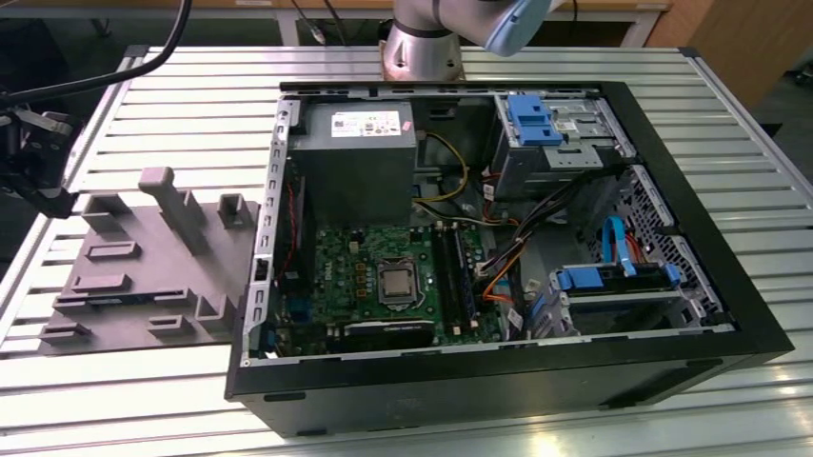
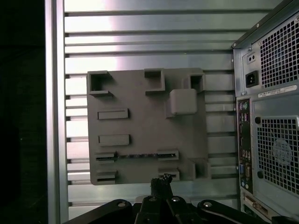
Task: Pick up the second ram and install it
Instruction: 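Reach for the second ram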
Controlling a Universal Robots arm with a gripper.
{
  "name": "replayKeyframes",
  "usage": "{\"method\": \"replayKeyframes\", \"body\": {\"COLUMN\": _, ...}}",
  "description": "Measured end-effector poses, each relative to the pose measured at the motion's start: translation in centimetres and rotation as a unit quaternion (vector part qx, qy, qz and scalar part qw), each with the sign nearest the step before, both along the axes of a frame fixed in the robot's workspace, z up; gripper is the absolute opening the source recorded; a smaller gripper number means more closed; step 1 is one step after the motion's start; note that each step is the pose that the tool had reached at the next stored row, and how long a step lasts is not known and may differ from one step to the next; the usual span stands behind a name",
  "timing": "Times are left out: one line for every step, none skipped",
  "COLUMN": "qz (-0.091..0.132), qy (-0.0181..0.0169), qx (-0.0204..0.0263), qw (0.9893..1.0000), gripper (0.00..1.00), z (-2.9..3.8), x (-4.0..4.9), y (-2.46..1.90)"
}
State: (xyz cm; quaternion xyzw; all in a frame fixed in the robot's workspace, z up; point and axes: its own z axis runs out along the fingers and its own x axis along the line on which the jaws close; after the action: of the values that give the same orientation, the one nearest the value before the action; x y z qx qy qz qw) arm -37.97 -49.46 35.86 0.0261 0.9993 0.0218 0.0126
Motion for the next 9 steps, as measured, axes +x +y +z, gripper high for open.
{"method": "replayKeyframes", "body": {"qz": 0.000, "qy": 0.0000, "qx": 0.0000, "qw": 1.0000, "gripper": 0.11, "z": -0.03, "x": -0.01, "y": 0.00}}
{"method": "replayKeyframes", "body": {"qz": 0.000, "qy": 0.0000, "qx": 0.0000, "qw": 1.0000, "gripper": 0.11, "z": -0.07, "x": -0.03, "y": 0.00}}
{"method": "replayKeyframes", "body": {"qz": 0.000, "qy": 0.0000, "qx": 0.0000, "qw": 1.0000, "gripper": 0.11, "z": -0.11, "x": -0.04, "y": -0.01}}
{"method": "replayKeyframes", "body": {"qz": 0.000, "qy": 0.0000, "qx": 0.0000, "qw": 1.0000, "gripper": 0.11, "z": -0.15, "x": -0.06, "y": -0.01}}
{"method": "replayKeyframes", "body": {"qz": 0.000, "qy": 0.0000, "qx": 0.0000, "qw": 1.0000, "gripper": 0.11, "z": -0.19, "x": -0.08, "y": -0.01}}
{"method": "replayKeyframes", "body": {"qz": 0.000, "qy": 0.0000, "qx": 0.0000, "qw": 1.0000, "gripper": 0.11, "z": -0.23, "x": -0.09, "y": -0.01}}
{"method": "replayKeyframes", "body": {"qz": 0.000, "qy": 0.0000, "qx": 0.0000, "qw": 1.0000, "gripper": 0.11, "z": -0.28, "x": -0.11, "y": -0.01}}
{"method": "replayKeyframes", "body": {"qz": 0.000, "qy": 0.0000, "qx": 0.0000, "qw": 1.0000, "gripper": 0.11, "z": -0.32, "x": -0.13, "y": -0.01}}
{"method": "replayKeyframes", "body": {"qz": 0.000, "qy": 0.0000, "qx": 0.0000, "qw": 1.0000, "gripper": 0.11, "z": -0.36, "x": -0.16, "y": -0.01}}
